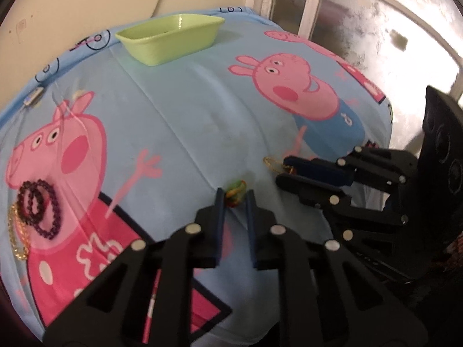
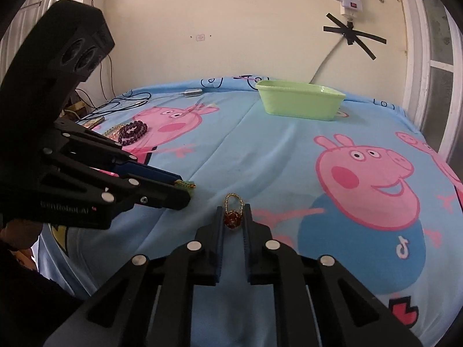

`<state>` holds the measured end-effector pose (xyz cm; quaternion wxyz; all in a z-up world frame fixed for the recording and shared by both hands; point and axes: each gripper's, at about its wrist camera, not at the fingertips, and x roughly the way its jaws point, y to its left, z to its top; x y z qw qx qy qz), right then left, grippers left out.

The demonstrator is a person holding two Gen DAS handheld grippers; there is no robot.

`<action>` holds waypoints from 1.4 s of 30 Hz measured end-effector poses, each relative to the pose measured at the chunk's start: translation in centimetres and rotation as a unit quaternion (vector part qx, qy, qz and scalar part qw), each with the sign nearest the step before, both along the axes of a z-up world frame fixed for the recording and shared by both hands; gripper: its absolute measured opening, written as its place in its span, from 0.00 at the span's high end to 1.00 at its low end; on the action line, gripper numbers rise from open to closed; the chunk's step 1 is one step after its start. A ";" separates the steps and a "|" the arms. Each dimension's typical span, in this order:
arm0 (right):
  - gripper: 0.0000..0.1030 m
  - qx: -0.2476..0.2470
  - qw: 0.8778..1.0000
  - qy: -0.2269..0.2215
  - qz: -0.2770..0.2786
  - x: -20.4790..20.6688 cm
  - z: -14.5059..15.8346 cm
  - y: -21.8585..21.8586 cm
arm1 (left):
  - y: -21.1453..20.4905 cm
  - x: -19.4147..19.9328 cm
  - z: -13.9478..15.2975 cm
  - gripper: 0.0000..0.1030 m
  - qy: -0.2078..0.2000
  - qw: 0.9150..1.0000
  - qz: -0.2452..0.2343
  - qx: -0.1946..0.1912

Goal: Organize jewelry

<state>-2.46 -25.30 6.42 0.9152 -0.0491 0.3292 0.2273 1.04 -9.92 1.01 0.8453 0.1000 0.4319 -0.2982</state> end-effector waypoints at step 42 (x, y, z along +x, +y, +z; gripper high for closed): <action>0.96 0.232 0.961 0.077 -0.126 12.3 2.3 -7.0 | 0.2 11.9 4.8 0.63 -0.028 0.990 0.127 -0.049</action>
